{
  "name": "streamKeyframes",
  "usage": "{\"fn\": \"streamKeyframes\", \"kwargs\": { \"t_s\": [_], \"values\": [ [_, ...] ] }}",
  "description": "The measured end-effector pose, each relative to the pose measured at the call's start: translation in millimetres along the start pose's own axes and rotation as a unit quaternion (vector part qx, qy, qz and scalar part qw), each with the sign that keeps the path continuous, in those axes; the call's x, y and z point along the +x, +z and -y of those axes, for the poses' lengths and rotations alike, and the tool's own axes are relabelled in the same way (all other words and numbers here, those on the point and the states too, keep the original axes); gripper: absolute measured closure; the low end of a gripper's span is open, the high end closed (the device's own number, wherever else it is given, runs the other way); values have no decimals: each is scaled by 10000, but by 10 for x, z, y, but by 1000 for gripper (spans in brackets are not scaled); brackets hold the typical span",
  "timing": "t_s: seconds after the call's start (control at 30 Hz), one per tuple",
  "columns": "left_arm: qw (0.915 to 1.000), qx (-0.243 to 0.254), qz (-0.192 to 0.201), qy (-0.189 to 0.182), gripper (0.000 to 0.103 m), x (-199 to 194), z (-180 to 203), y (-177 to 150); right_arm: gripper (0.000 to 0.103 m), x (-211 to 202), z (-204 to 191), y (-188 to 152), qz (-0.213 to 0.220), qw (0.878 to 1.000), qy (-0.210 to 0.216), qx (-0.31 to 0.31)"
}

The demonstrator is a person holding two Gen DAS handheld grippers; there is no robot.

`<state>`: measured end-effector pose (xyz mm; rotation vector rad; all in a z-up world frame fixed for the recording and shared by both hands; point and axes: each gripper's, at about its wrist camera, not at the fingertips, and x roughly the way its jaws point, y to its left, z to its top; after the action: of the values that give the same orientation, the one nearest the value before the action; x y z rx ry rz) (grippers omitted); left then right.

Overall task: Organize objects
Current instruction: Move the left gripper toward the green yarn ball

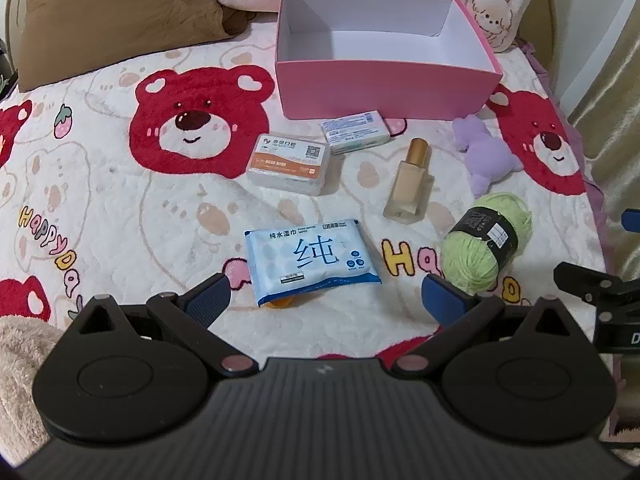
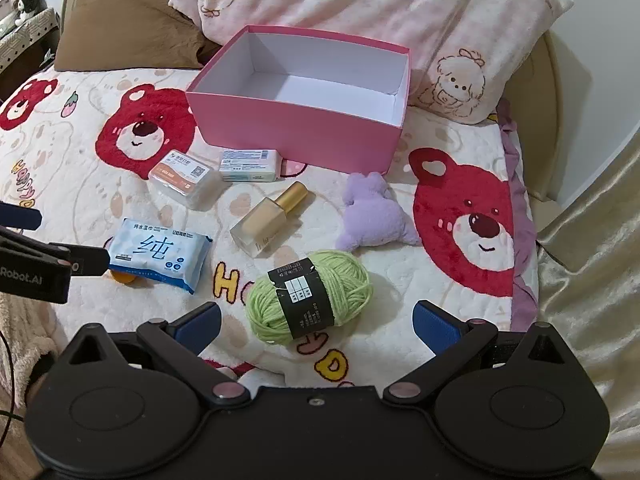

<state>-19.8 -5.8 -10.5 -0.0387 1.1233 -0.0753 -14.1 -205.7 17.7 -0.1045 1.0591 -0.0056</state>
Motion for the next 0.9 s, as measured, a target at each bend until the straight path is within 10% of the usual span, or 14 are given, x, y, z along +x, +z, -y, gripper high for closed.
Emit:
{"fn": "streamKeyframes", "kwargs": {
  "t_s": [0.9],
  "values": [
    [9985, 258, 476, 7, 0, -53, -13, -24, 0, 56, 39, 41, -7, 9998, -58, -187]
  ]
}}
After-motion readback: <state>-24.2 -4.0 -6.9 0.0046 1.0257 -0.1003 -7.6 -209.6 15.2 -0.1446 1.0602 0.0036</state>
